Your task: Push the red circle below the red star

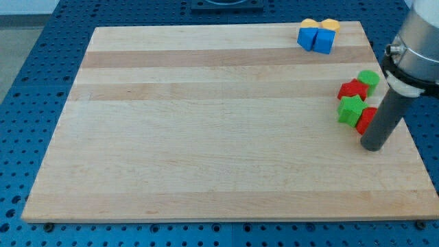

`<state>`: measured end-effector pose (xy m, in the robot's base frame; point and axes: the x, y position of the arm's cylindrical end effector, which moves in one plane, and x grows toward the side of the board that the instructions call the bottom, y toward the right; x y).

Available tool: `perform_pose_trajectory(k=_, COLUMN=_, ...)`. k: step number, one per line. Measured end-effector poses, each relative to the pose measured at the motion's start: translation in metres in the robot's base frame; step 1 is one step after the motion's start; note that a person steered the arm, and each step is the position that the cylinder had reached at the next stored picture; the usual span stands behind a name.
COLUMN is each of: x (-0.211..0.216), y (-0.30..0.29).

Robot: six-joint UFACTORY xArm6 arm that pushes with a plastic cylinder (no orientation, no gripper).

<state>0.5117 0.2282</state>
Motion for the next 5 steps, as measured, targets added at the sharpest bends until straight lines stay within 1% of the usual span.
perform_pose_trajectory(k=2, x=-0.003, y=0.002)
perform_pose_trajectory(k=4, x=-0.010, y=0.025)
perform_pose_trajectory(k=5, x=-0.019, y=0.026)
